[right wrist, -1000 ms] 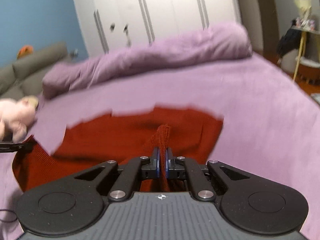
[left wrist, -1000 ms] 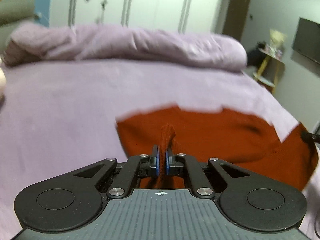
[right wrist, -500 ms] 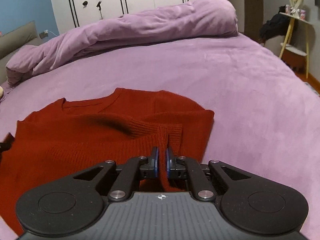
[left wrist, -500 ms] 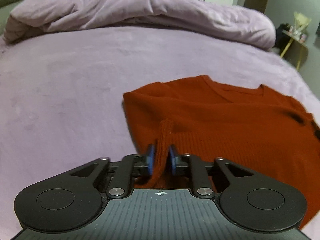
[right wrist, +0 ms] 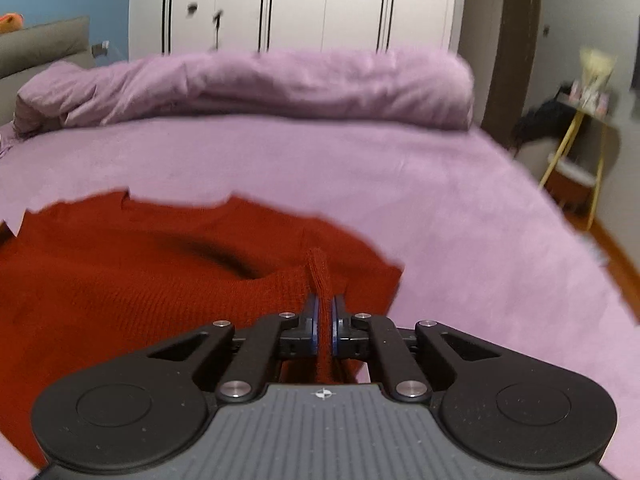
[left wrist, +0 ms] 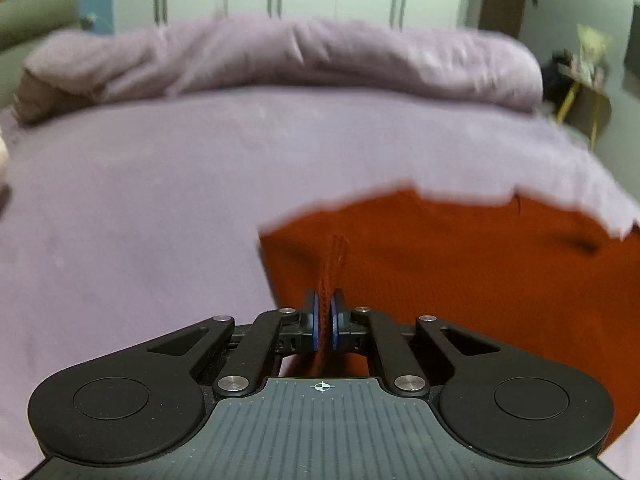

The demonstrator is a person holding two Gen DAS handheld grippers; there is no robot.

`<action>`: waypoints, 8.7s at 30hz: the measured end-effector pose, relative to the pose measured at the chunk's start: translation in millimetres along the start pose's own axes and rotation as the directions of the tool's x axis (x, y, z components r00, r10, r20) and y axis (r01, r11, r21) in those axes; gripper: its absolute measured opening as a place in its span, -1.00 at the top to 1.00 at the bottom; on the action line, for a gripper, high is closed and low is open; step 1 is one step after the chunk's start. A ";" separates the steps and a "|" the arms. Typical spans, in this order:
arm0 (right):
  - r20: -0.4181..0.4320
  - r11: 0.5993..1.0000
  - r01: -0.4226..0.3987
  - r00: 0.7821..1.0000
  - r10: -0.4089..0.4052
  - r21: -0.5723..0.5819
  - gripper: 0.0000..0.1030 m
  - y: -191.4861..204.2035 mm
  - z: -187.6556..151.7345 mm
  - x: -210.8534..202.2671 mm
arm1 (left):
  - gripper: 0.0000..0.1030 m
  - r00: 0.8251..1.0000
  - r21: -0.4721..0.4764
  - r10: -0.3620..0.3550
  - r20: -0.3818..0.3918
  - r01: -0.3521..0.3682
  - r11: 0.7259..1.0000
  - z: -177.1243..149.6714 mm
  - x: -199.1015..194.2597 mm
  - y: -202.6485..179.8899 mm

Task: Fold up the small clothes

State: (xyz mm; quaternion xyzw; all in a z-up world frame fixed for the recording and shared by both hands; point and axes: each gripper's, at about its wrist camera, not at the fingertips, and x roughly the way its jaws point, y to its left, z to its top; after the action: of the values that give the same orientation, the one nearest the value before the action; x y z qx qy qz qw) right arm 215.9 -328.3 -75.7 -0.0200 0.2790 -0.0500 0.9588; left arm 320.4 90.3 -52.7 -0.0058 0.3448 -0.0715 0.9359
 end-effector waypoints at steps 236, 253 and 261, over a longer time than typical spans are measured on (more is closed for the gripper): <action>-0.022 0.992 0.113 0.993 -0.115 -0.047 0.72 18.3 21.9 46.9 | 0.14 0.974 -0.017 -0.175 -0.144 0.174 0.985 -55.5 3.7 -187.8; -0.021 0.730 -0.159 0.973 0.231 0.665 0.38 -53.8 -60.5 -31.2 | 0.24 0.978 -0.063 -0.131 -0.161 0.122 0.991 -53.6 14.2 -200.2; 0.264 0.314 -0.397 0.882 0.390 0.863 0.69 -79.8 -78.1 -39.8 | 0.47 0.989 -0.138 -0.114 -0.092 0.100 0.985 -53.5 1.4 -184.7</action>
State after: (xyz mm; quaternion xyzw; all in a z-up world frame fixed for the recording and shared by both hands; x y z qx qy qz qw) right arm 133.8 -404.2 -115.1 0.5626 0.2012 0.0436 0.8007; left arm 262.8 -90.6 -83.3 -0.0829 0.3944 -0.0989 0.9098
